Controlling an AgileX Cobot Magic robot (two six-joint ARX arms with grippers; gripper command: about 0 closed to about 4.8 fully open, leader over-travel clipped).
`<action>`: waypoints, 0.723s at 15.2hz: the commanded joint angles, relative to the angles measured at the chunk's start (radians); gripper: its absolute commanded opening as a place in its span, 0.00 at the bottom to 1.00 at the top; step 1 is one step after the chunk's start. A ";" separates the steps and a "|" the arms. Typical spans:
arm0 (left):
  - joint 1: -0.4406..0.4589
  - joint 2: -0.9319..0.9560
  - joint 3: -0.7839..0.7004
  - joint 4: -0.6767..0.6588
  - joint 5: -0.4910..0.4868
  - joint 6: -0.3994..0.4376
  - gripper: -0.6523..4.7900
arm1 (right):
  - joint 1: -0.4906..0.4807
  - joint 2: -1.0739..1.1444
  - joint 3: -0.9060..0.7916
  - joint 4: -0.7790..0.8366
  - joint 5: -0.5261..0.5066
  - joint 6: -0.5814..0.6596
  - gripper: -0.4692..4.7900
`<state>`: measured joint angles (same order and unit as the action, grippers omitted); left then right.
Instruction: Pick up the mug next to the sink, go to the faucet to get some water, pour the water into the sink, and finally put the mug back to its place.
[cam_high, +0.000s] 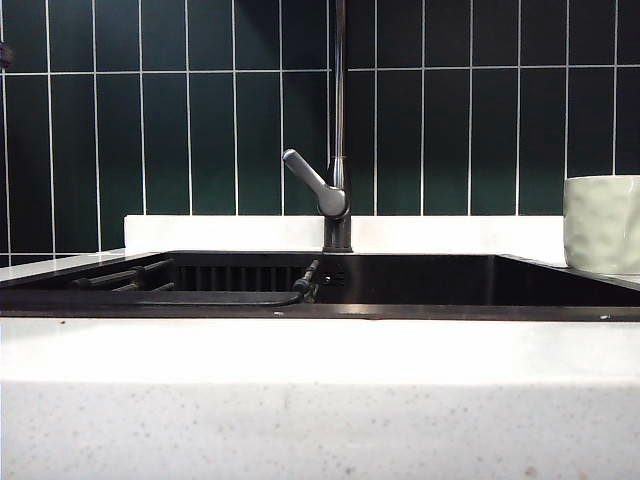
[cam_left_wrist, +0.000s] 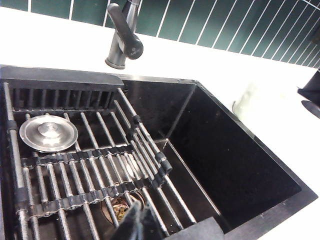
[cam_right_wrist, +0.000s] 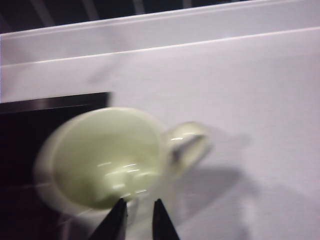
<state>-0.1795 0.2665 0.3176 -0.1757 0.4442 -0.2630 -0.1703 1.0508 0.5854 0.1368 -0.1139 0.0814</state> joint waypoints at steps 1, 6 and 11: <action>0.002 0.000 0.002 0.014 -0.023 0.097 0.11 | 0.111 -0.212 0.003 -0.139 -0.006 -0.004 0.19; 0.001 -0.077 0.002 -0.014 -0.158 0.159 0.11 | 0.306 -0.539 0.002 -0.238 0.176 -0.005 0.18; 0.002 -0.167 -0.011 -0.026 -0.309 0.162 0.11 | 0.334 -0.682 -0.037 -0.281 0.179 -0.139 0.18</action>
<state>-0.1795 0.0982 0.3130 -0.2050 0.1349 -0.1043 0.1654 0.3771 0.5686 -0.1543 0.0689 -0.0250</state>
